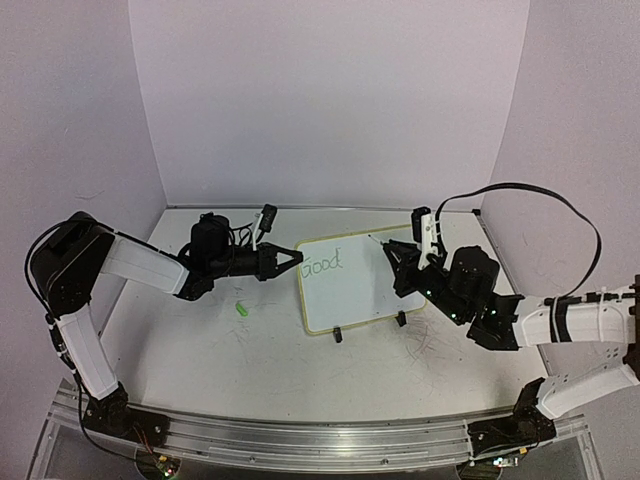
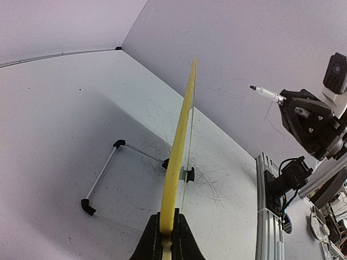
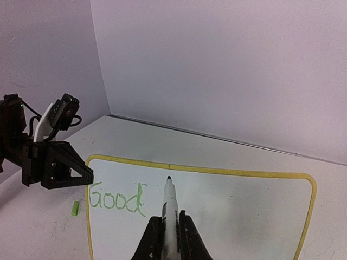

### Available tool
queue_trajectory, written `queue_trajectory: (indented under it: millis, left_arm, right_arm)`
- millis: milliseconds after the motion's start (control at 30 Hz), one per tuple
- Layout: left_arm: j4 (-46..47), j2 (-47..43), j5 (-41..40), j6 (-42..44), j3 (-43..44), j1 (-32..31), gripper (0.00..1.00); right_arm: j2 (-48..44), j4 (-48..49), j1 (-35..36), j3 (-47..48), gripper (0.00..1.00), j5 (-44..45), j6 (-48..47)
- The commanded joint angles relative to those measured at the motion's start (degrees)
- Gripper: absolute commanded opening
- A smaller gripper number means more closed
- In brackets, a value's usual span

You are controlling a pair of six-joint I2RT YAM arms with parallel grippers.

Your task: Write a sentence on the whiteboard

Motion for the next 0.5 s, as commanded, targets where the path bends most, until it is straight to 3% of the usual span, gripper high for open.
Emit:
queue_trajectory:
  millis: [0, 200, 467]
  left_arm:
    - [-0.9, -2.1, -2.2, 1.9, 1.0, 0.1, 0.00]
    - [-1.3, -2.4, -2.6, 2.0, 0.6, 0.1, 0.00]
    - [-1.6, -2.1, -2.6, 1.9, 1.0, 0.1, 0.00]
  right_arm:
    - [0.7, 2.3, -0.1, -0.1, 0.00, 1.2, -1.9]
    - [2.4, -2.2, 0.0, 1.2, 0.00, 1.4, -0.4]
    - [4.0, -4.4, 0.5, 1.4, 0.00, -5.0, -0.7]
